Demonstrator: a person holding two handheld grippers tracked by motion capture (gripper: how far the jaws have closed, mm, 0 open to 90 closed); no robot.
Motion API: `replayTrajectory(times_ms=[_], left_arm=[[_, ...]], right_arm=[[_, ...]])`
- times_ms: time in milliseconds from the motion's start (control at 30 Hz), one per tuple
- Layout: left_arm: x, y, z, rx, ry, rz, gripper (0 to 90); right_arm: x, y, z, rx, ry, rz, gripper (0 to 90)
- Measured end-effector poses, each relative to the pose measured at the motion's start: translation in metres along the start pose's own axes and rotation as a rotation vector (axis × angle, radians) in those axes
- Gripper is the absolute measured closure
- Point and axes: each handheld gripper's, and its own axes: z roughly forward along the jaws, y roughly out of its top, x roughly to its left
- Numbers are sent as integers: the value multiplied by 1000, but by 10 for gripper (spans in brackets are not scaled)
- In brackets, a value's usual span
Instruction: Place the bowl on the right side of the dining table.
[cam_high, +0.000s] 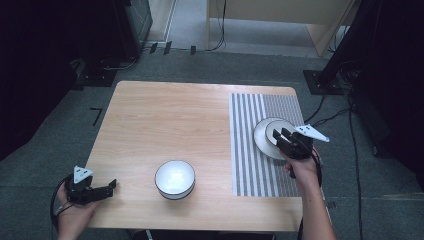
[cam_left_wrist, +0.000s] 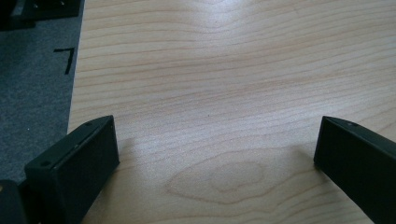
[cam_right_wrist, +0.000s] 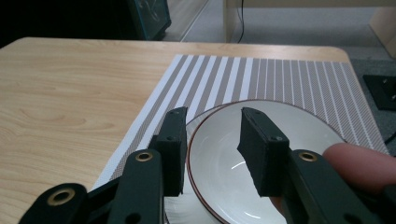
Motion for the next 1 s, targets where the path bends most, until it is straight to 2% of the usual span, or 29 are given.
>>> replayTrajectory(times_ms=[200, 300, 500, 600, 800, 1000], left_arm=[[0, 0, 0, 0, 0, 0, 0], [0, 0, 0, 0, 2, -2, 0], [0, 0, 0, 0, 2, -2, 0], [0, 0, 0, 0, 3, -2, 0], [0, 0, 0, 0, 3, -3, 0], [0, 0, 1, -1, 3, -3, 0]], right_arm=[[3, 4, -15, -37, 8, -11, 524], [3, 4, -19, -42, 28, 10, 462], [9, -4, -23, -28, 22, -2, 270], [13, -8, -24, -21, 17, -6, 129], [16, -16, -29, -41, 21, 0, 84], [15, -24, -33, -37, 20, 4, 64]])
